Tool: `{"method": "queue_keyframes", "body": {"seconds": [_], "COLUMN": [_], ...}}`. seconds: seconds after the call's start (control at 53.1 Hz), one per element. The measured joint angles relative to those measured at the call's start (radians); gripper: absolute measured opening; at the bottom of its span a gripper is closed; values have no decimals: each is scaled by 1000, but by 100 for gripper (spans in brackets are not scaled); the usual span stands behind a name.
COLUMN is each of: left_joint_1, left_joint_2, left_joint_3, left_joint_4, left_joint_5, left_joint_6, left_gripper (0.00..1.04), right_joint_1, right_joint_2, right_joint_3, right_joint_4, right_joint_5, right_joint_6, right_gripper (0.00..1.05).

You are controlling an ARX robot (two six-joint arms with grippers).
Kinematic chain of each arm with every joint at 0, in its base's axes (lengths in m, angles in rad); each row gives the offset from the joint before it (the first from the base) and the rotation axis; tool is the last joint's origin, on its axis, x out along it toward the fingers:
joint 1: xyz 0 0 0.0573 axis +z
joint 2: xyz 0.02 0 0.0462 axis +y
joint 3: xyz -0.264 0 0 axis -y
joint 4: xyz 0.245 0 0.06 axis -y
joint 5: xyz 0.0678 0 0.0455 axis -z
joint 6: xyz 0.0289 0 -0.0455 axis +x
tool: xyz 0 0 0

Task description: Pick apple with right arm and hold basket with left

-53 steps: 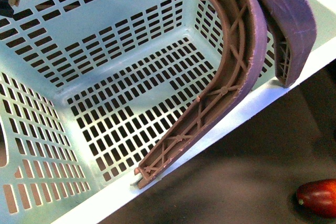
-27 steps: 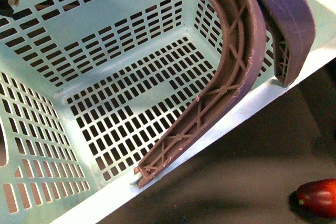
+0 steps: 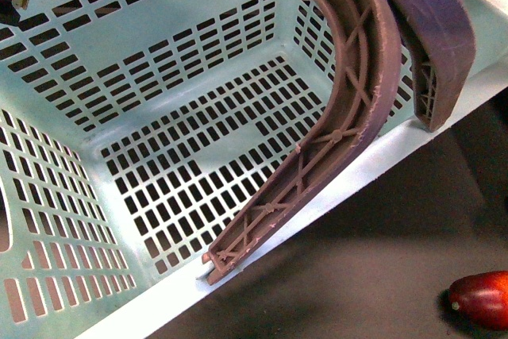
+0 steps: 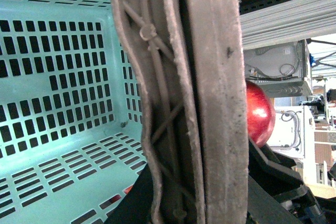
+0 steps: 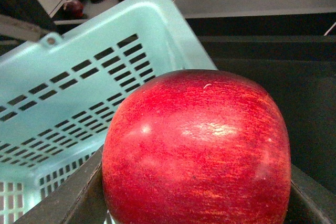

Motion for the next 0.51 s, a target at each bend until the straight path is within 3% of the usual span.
{"method": "queue_keyframes", "body": {"seconds": [0.358, 0.509], "left_joint_1": [0, 0], "left_joint_2": [0, 0], "left_joint_3": [0, 0], "left_joint_4": [0, 0], "left_joint_5": [0, 1], "left_joint_6": [0, 0], "left_gripper": [17, 17], "right_joint_1": [61, 64], "right_joint_2": [35, 35], "right_joint_3": [-16, -16], "right_joint_4": [0, -4], "right_joint_5": [-21, 8], "right_joint_6": [0, 1], "right_gripper": [68, 89]}}
